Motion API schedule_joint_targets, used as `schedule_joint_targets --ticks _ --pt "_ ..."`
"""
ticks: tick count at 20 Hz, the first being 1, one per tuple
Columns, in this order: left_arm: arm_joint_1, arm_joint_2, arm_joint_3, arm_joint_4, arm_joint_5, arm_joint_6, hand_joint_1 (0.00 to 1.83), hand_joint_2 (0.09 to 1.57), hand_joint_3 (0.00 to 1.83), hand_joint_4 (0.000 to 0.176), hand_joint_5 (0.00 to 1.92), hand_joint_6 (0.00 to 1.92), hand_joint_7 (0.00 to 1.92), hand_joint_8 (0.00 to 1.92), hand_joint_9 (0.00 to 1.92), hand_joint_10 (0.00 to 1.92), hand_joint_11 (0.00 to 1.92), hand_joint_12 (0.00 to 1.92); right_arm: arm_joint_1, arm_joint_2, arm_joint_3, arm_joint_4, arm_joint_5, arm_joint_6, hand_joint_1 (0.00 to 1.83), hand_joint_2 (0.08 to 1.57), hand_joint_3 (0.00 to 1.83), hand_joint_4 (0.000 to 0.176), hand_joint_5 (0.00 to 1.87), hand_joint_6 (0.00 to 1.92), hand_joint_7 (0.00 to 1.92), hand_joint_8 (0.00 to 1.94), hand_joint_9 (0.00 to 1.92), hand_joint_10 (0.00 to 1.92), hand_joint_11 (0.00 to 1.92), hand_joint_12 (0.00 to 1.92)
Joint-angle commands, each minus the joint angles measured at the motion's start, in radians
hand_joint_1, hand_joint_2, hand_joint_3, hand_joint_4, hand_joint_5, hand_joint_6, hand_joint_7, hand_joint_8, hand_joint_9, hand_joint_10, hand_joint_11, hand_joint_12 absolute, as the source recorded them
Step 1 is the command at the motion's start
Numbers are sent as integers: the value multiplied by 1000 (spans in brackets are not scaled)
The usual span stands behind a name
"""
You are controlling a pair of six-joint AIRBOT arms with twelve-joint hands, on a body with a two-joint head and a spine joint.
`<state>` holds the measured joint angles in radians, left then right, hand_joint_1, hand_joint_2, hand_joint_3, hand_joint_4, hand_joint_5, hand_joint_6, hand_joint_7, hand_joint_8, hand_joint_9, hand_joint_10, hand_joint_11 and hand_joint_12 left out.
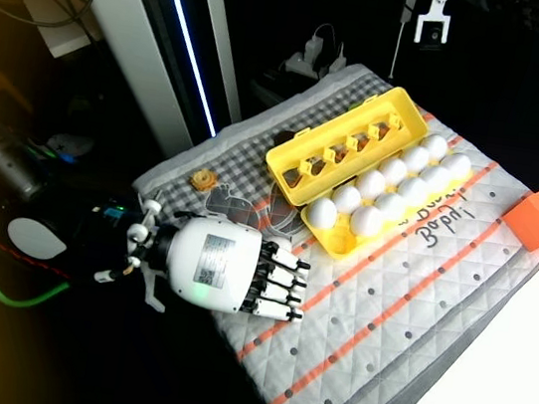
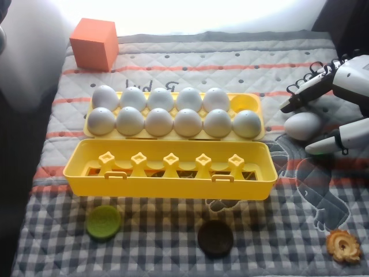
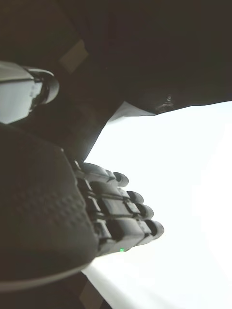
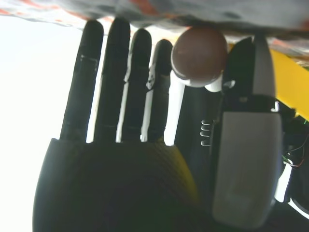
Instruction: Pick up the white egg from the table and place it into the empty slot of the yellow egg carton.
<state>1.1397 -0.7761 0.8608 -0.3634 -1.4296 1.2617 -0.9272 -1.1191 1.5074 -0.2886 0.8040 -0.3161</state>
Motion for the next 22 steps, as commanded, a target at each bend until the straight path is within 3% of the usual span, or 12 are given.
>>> schedule_joint_targets --ticks 1,3,7,11,13,18,22 --pt "-3 2 0 6 -127 -7 0 670 0 108 0 0 0 0 0 0 0 0 8 3 -5 38 112 1 928 880 0 0 792 0 848 0 767 0 519 198" --pt "-3 2 0 6 -127 -7 0 673 0 107 0 0 0 0 0 0 0 0 8 11 -16 38 121 -3 921 861 0 0 806 6 849 2 783 6 546 185" --pt "-2 2 0 5 -126 -7 0 686 2 78 0 0 0 0 0 0 0 0 9 22 -28 37 132 -8 880 857 0 0 793 2 830 2 764 6 550 166" --pt "-2 1 0 5 -127 -7 0 695 6 70 0 0 0 0 0 0 0 0 10 35 -46 38 143 -32 952 860 0 0 826 2 871 2 813 5 601 152" --pt "-2 1 -1 5 -127 -8 0 679 0 87 0 0 0 0 0 0 0 0 10 35 -45 38 143 -33 996 860 0 0 855 9 919 15 872 21 653 162" --pt "-2 2 0 5 -126 -8 0 695 5 77 0 0 0 0 0 0 0 0 11 36 -47 38 143 -32 977 873 3 0 881 11 961 17 897 18 671 157" --pt "-2 2 0 5 -126 -8 0 678 0 95 0 0 0 0 0 0 0 0 11 35 -45 38 143 -35 980 879 3 0 929 19 978 12 907 13 678 158"
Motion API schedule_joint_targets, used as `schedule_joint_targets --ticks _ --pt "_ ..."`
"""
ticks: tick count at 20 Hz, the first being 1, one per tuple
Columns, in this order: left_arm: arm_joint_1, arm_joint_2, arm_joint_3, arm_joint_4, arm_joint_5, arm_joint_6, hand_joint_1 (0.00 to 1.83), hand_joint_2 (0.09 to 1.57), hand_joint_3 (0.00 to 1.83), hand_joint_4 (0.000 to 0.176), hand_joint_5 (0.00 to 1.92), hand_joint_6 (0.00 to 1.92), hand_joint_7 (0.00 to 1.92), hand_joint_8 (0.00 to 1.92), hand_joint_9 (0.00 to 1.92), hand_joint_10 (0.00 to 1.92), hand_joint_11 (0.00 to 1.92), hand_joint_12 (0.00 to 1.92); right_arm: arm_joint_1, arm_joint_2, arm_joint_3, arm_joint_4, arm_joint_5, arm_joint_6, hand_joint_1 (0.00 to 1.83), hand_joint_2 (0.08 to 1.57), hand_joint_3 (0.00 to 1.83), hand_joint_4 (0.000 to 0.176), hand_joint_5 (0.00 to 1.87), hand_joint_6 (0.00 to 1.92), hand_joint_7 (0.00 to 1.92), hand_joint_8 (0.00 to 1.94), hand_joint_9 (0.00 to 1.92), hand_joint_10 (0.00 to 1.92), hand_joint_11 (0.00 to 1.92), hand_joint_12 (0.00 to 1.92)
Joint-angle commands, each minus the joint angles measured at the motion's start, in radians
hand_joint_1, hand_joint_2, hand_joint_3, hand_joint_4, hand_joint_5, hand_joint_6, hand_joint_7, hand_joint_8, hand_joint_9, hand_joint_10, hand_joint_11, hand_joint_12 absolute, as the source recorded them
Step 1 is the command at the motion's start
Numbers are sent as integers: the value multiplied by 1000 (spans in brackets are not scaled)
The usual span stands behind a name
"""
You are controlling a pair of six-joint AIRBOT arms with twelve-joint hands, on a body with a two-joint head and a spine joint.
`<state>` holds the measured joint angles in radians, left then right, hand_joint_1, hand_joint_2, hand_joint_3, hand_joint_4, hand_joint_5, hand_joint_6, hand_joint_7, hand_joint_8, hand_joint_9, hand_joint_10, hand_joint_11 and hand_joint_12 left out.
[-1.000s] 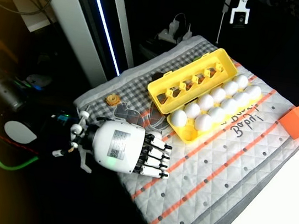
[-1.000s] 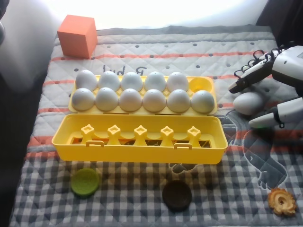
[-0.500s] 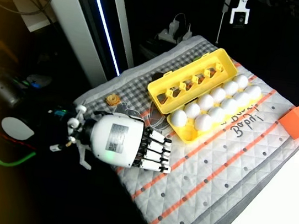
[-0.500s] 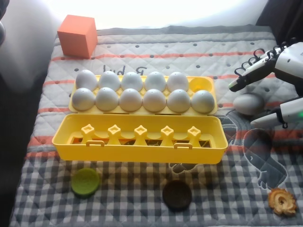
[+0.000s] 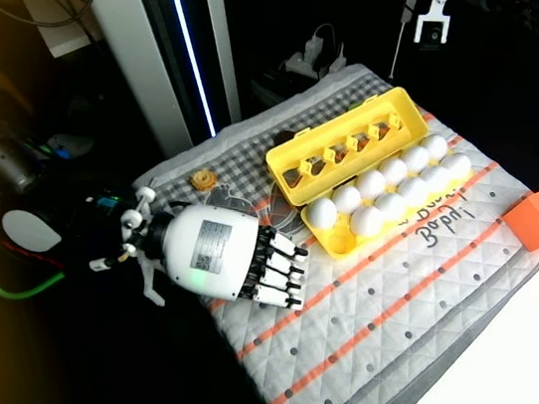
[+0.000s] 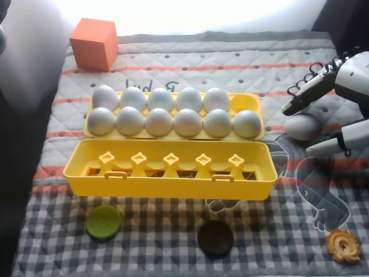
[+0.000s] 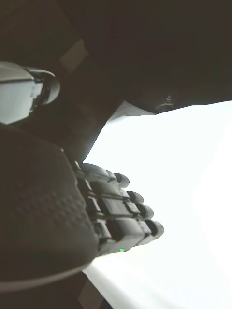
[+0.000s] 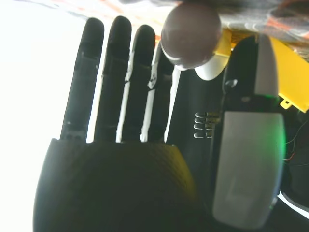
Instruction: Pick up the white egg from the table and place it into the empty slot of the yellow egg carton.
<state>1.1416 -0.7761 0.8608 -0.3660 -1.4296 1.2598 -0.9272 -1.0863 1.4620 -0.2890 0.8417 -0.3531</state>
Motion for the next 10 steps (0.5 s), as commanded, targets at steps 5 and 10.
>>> schedule_joint_targets --ticks 5,10 --pt "-4 3 -1 7 -126 -6 0 681 0 96 0 0 0 0 0 0 0 0 20 2 0 39 105 -3 969 898 0 0 953 4 984 1 915 3 691 284" --pt "-4 5 -1 8 -126 -9 0 689 2 97 0 0 0 0 0 0 0 0 32 -3 2 39 106 -8 864 906 0 0 941 5 1000 4 940 6 663 307"
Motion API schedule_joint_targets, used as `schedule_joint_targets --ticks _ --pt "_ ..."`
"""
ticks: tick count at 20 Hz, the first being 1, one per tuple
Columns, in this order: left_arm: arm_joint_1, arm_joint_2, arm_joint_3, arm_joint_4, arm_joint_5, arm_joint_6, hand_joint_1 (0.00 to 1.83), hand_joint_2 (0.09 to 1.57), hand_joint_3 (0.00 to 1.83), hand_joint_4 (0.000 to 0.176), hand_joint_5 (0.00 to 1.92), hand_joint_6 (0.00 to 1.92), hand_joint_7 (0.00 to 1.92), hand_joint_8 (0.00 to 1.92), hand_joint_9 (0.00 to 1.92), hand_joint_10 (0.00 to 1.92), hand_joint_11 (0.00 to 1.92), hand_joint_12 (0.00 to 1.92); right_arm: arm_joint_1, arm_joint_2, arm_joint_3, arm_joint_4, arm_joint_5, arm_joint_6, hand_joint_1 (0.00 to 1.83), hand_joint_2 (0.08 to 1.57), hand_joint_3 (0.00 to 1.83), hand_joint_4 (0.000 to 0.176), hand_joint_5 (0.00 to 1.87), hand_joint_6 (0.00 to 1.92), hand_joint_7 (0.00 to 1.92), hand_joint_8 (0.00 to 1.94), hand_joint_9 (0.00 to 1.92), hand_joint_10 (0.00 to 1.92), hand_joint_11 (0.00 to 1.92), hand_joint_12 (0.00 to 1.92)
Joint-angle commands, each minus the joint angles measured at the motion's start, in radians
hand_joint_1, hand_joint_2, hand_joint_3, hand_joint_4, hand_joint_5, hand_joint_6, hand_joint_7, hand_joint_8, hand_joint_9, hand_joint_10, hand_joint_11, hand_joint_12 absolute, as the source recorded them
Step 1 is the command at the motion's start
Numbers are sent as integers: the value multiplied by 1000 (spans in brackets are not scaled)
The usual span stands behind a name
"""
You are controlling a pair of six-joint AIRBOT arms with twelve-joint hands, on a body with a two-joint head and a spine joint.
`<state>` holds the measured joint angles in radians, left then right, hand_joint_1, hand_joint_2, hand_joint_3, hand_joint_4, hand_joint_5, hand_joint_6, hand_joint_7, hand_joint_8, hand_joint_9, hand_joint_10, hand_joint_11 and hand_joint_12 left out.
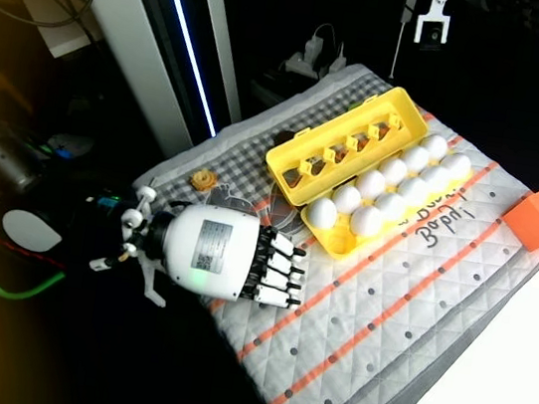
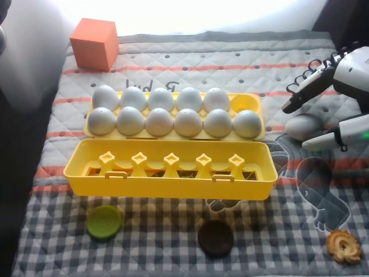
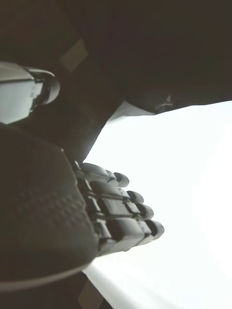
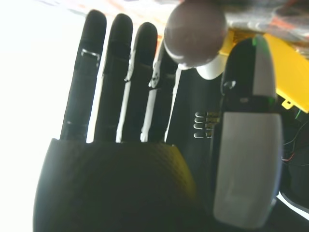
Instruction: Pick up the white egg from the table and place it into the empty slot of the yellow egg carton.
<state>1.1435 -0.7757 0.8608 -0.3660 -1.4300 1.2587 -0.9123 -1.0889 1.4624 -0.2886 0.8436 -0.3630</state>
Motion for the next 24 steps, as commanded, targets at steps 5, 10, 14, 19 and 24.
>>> schedule_joint_targets --ticks 5,10,14,19,24 --pt "-6 6 -1 8 -126 -8 0 685 0 90 0 0 0 0 0 0 0 0 21 -13 1 38 104 2 773 903 1 0 936 0 946 3 876 1 506 597" --pt "-6 7 -3 8 -126 -9 0 686 0 80 0 0 0 0 0 0 0 0 21 -25 10 37 104 6 838 916 3 0 926 2 937 3 864 8 480 634" --pt "-6 8 -3 9 -126 -13 0 686 0 86 0 0 0 0 0 0 0 0 21 -31 22 38 99 14 898 909 1 0 913 4 955 10 905 11 591 517" --pt "-5 8 -3 9 -126 -13 0 682 0 94 0 0 0 0 0 0 0 0 21 -26 24 37 94 20 937 906 0 0 927 6 959 3 890 2 548 508" --pt "-3 9 -4 8 -126 -13 0 696 3 79 0 0 0 0 0 0 0 0 21 -22 21 36 91 21 989 921 0 0 948 0 991 0 934 1 623 555"
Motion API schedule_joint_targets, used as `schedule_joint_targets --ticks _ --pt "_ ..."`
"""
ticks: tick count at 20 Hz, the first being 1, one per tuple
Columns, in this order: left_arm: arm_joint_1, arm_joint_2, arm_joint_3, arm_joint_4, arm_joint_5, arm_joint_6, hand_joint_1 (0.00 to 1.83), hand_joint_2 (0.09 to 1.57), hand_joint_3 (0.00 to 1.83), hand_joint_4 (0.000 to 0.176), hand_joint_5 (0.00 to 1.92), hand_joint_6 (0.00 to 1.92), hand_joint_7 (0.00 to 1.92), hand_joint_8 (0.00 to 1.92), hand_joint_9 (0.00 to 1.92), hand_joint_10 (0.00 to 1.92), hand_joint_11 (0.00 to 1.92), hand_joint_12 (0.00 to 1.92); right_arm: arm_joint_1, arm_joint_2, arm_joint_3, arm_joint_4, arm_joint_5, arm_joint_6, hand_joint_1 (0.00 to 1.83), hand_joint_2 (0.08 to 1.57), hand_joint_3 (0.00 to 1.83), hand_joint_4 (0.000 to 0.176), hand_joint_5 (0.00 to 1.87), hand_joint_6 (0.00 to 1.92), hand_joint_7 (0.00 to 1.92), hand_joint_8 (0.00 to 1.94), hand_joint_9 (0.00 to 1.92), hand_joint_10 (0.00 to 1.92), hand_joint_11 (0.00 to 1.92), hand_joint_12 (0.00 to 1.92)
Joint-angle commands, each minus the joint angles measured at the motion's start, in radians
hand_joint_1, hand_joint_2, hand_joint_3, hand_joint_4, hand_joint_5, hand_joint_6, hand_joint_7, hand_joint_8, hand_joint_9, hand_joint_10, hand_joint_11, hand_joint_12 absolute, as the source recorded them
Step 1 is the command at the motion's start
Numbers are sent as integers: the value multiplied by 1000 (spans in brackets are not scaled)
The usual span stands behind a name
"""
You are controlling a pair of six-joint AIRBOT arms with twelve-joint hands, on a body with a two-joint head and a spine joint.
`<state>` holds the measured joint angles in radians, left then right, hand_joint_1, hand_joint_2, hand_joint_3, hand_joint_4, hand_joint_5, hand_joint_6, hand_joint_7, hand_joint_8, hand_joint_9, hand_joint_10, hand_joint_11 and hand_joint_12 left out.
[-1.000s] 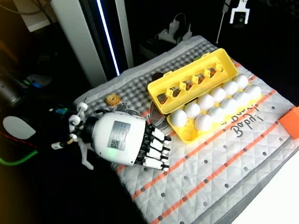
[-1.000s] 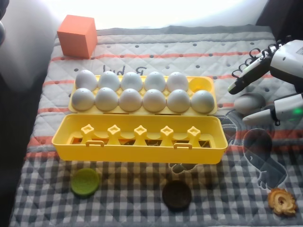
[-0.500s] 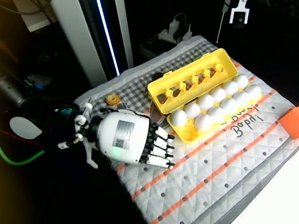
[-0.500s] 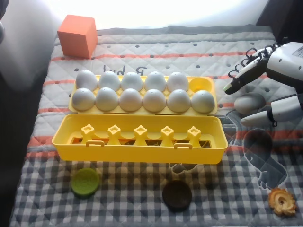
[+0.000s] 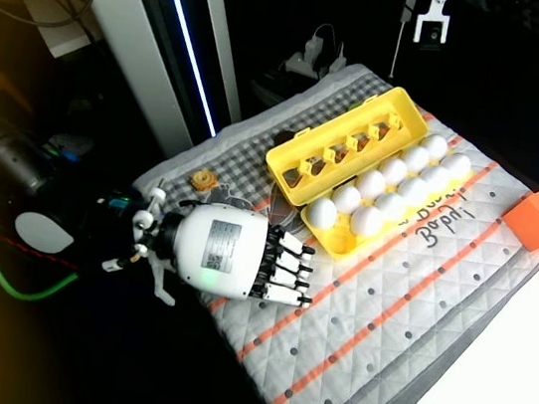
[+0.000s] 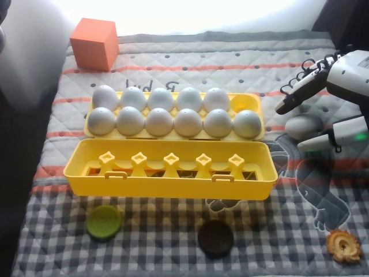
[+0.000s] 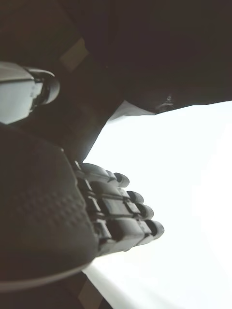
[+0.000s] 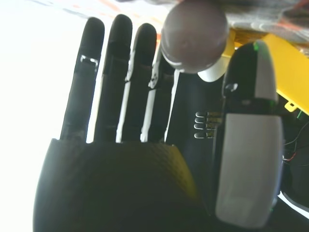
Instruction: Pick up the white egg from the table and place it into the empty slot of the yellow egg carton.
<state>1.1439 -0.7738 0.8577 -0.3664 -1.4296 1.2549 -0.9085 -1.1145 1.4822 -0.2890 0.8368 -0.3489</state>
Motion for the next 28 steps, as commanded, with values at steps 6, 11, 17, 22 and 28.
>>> schedule_joint_targets --ticks 6,11,17,22,28 --pt "-3 7 -1 8 -127 -10 0 686 0 88 0 0 0 0 0 0 0 0 17 4 1 35 98 7 1097 999 28 38 1145 503 1059 4 986 3 618 685" --pt "-2 7 -1 8 -127 -11 0 689 1 87 0 0 0 0 0 0 0 0 17 4 0 35 98 7 1110 1062 0 10 1087 800 1091 0 1024 2 560 859" --pt "-1 7 -1 8 -127 -11 0 687 1 96 0 0 0 0 0 0 0 0 17 7 -2 35 99 7 1096 1078 2 16 1048 867 1083 1 1008 0 499 869" --pt "1 7 -1 7 -128 -16 0 682 0 105 0 0 0 0 0 0 0 0 23 11 -2 35 111 7 1103 1028 3 0 1103 639 1102 4 987 11 317 1174" --pt "1 7 -1 7 -128 -17 0 686 0 96 0 0 0 0 0 0 0 0 26 13 -3 35 114 7 1130 1061 0 0 1093 789 1139 1 1070 13 469 1240"
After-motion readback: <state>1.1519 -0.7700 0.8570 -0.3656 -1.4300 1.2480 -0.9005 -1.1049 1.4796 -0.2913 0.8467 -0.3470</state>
